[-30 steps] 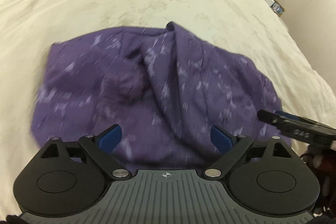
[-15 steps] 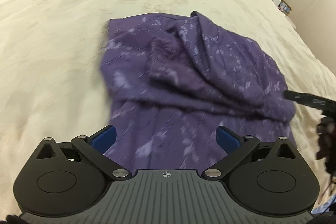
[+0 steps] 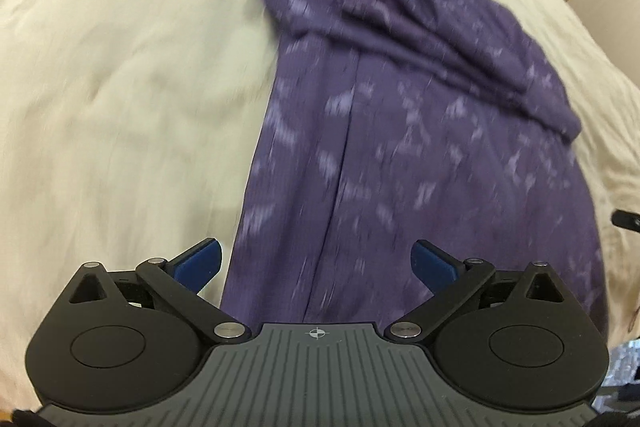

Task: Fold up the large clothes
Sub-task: 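Smooth the folded jacket with both tools open, then grasp the jacket hem with both tools and lift it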

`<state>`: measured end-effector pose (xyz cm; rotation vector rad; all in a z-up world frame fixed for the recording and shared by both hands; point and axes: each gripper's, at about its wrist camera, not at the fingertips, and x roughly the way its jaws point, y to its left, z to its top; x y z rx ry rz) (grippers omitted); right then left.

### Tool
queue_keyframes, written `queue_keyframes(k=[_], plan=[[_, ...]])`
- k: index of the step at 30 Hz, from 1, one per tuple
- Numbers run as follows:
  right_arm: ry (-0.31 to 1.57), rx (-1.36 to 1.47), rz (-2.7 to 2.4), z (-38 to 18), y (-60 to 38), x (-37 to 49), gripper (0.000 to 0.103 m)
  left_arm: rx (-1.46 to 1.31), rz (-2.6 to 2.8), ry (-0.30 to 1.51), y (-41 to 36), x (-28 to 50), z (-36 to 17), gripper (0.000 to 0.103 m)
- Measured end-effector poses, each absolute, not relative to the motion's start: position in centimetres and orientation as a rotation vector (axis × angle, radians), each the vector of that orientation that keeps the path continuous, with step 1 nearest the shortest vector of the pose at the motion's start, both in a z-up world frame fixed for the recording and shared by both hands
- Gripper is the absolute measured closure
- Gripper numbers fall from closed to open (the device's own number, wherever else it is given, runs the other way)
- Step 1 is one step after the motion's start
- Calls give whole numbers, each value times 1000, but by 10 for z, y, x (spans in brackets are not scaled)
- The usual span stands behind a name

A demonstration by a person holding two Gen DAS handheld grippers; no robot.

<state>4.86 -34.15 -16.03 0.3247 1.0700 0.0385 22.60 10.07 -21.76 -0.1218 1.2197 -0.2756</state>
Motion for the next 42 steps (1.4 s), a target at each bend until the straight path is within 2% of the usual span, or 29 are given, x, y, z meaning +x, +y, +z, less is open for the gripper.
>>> queue_keyframes(k=[8, 17, 23, 30, 31, 33, 34, 35, 38, 42], plan=[[1226, 351, 47, -194, -348, 4, 6, -102, -267, 1286, 105, 200, -241, 0], [1281, 437, -20, -216, -322, -29, 5, -77, -411, 1315, 113, 207, -262, 0], [1307, 363, -12, -222, -294, -34, 1, -85, -421, 1288, 114, 203, -259, 0], [1292, 357, -34, -217, -286, -40, 3, -92, -390, 1263, 115, 196, -256, 0], [1289, 358, -37, -217, -284, -40, 6, -91, -390, 1266, 115, 196, -255, 1], [1288, 354, -42, -215, -285, -45, 29, -90, -395, 1270, 115, 197, -254, 2], [1286, 356, -45, -213, -285, -42, 34, -92, -398, 1268, 117, 196, -253, 2], [1278, 362, -49, -212, -287, -44, 45, -93, -401, 1263, 118, 195, -252, 4], [1245, 371, -61, -202, -289, -49, 78, -123, -418, 1243, 126, 190, -248, 20], [1187, 420, -56, -188, -296, -60, 82, -178, -435, 1234, 138, 187, -242, 41]])
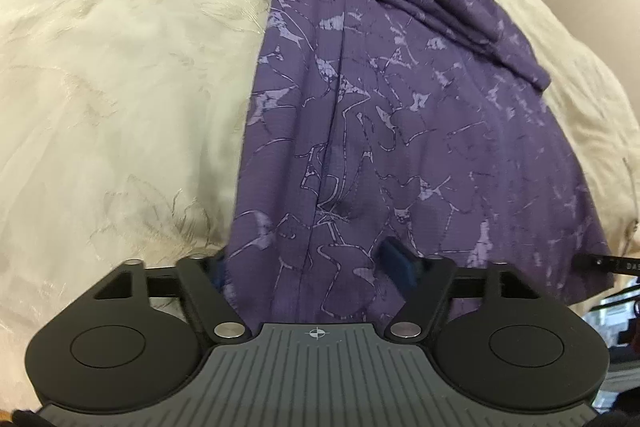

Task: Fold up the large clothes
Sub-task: 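Grasp the jacket hem with both tools and lift it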

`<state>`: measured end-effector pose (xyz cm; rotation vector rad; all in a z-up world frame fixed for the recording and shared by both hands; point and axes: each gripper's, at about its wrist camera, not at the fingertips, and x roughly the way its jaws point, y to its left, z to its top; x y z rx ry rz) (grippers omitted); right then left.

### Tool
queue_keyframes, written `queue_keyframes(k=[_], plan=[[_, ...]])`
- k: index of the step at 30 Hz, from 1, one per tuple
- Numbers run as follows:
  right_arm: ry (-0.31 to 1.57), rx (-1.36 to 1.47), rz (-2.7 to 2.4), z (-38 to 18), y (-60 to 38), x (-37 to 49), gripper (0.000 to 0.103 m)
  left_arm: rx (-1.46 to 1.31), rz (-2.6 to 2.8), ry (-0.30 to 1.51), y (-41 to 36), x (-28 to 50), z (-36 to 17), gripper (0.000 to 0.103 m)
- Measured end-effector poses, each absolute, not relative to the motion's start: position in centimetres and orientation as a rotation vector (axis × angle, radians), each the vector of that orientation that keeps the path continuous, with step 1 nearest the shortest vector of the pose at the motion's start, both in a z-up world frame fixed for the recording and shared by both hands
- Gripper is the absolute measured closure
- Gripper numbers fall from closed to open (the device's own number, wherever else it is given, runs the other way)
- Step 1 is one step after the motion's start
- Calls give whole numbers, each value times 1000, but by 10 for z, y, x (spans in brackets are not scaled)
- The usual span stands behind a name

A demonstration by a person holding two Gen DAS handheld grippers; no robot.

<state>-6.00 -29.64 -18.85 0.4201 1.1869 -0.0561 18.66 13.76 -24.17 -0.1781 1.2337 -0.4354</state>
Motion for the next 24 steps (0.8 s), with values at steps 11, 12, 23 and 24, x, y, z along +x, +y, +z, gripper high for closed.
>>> queue_keyframes(k=[11, 12, 23, 24], plan=[[1170, 488, -55, -174, -300, -57, 83, -285, -409, 1221, 160, 180, -241, 85], [1174, 478, -48, -175, -298, -55, 83, -297, -412, 1220, 159, 180, -239, 91], [922, 837, 30, -127, -331, -63, 89, -637, -462, 1036, 188, 197, -166, 98], [885, 856, 35, -120, -336, -60, 89, -650, -466, 1014, 187, 203, -158, 98]])
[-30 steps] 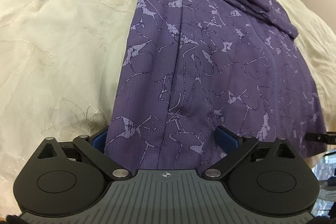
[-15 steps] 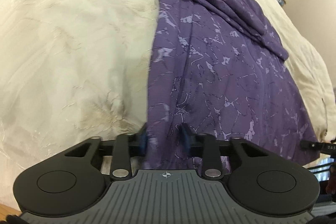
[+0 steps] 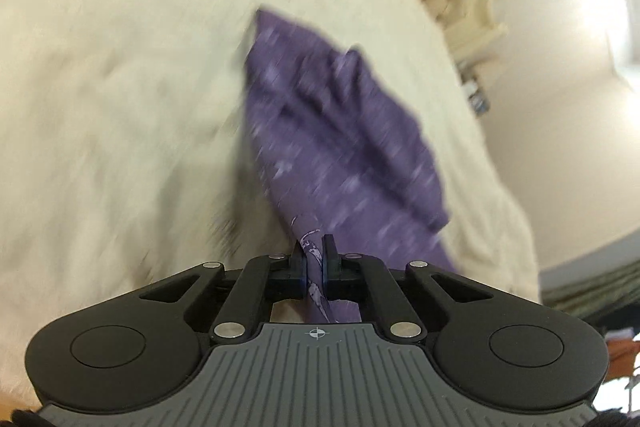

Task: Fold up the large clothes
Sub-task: 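Grasp the jacket hem with both tools and lift it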

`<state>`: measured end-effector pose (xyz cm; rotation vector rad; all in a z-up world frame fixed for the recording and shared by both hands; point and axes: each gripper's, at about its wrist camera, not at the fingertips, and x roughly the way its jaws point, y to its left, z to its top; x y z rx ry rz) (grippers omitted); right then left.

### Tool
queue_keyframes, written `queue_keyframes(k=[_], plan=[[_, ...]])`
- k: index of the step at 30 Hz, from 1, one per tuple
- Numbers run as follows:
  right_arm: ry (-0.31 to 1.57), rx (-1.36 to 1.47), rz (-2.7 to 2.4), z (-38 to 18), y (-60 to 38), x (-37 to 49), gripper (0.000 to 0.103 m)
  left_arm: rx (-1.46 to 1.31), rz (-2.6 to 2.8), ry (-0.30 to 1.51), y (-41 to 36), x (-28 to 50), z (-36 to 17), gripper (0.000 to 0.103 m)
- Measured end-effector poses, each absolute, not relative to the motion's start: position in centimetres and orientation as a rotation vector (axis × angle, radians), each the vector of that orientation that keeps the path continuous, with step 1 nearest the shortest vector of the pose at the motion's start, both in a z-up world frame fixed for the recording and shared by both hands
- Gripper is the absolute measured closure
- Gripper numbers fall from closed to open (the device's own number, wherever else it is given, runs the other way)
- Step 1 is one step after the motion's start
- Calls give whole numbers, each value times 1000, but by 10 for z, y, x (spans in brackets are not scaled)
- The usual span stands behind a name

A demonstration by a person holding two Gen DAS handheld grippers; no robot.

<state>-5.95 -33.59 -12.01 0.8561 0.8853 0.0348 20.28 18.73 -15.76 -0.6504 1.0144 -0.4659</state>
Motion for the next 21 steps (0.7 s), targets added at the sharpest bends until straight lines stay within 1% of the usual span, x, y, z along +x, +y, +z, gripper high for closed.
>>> queue_keyframes(k=[6, 11, 16, 21], plan=[[716, 922, 54, -88, -363, -16, 89, -743, -431, 867, 177, 244, -117, 97], [605, 954, 50, -74, -394, 38, 89, -829, -363, 782, 164, 294, -103, 97], [573, 939, 47, -74, -421, 99, 89, -809, -306, 742, 141, 342, -97, 97], [611, 904, 46, -86, -433, 162, 89, -778, -235, 745, 121, 373, -98, 97]])
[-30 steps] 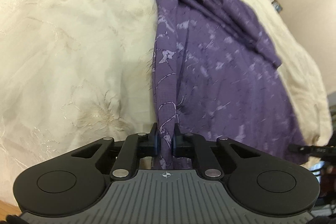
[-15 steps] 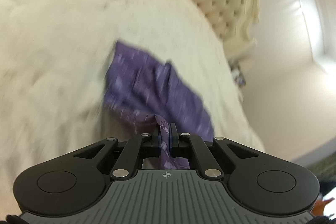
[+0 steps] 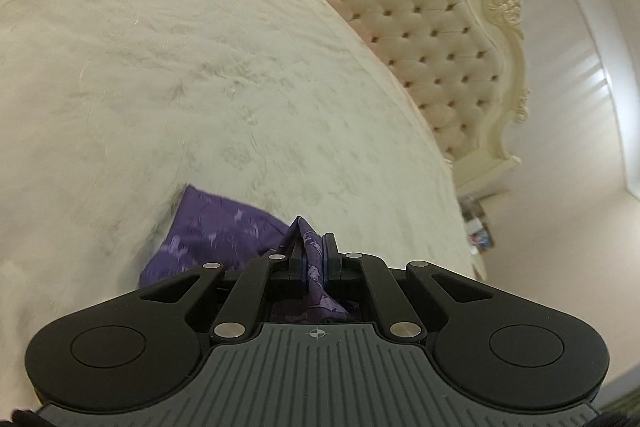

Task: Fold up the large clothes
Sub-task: 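Grasp the jacket hem with both tools and lift it, then lay the hem over the jacket body with both tools and release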

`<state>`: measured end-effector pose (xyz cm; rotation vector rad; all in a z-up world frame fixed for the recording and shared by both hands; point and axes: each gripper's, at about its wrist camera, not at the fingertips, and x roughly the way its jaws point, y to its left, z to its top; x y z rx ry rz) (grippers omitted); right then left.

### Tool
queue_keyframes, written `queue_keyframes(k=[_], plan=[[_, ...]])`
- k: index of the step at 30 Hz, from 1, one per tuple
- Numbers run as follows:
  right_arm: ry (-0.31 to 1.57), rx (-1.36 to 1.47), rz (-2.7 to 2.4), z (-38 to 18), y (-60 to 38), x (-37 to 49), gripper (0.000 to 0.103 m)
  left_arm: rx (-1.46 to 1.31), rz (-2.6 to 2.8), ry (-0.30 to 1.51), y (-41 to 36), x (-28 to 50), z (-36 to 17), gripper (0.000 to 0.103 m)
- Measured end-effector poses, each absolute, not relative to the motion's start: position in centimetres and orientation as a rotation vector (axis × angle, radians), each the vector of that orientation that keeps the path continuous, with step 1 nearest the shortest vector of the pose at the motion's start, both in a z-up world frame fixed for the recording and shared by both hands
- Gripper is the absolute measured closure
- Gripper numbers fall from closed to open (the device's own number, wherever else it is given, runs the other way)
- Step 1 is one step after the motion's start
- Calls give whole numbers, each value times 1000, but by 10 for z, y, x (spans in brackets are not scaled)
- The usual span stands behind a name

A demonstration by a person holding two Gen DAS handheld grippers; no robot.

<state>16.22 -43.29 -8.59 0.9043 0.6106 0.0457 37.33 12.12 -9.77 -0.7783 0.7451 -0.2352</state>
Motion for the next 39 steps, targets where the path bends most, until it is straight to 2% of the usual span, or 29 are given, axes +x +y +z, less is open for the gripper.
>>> queue_keyframes(k=[6, 13, 16, 19, 20, 21, 22, 24, 31, 39], plan=[[653, 868, -14, -104, -438, 202, 89, -699, -214, 802, 116, 417, -108, 97], [723, 846, -121, -129, -441, 237, 89, -663, -223, 903, 110, 467, -144, 96], [754, 831, -163, -136, -438, 252, 87, -695, -200, 938, 111, 481, -163, 90], [799, 785, -193, -141, -431, 267, 80, -777, -201, 919, 120, 485, -174, 51], [804, 765, -194, -141, -429, 270, 72, -802, -200, 896, 124, 485, -174, 31], [803, 745, -201, -141, -426, 271, 57, -813, -191, 868, 128, 482, -171, 24], [797, 726, -202, -139, -425, 272, 50, -807, -183, 839, 131, 479, -167, 24], [763, 678, -204, -133, -418, 271, 23, -760, -175, 828, 131, 475, -158, 24], [747, 282, -74, -105, -352, 270, 23, -476, -311, 906, 65, 447, -140, 20], [902, -74, 193, -142, -253, 277, 23, -118, -477, 993, -43, 435, -168, 20]])
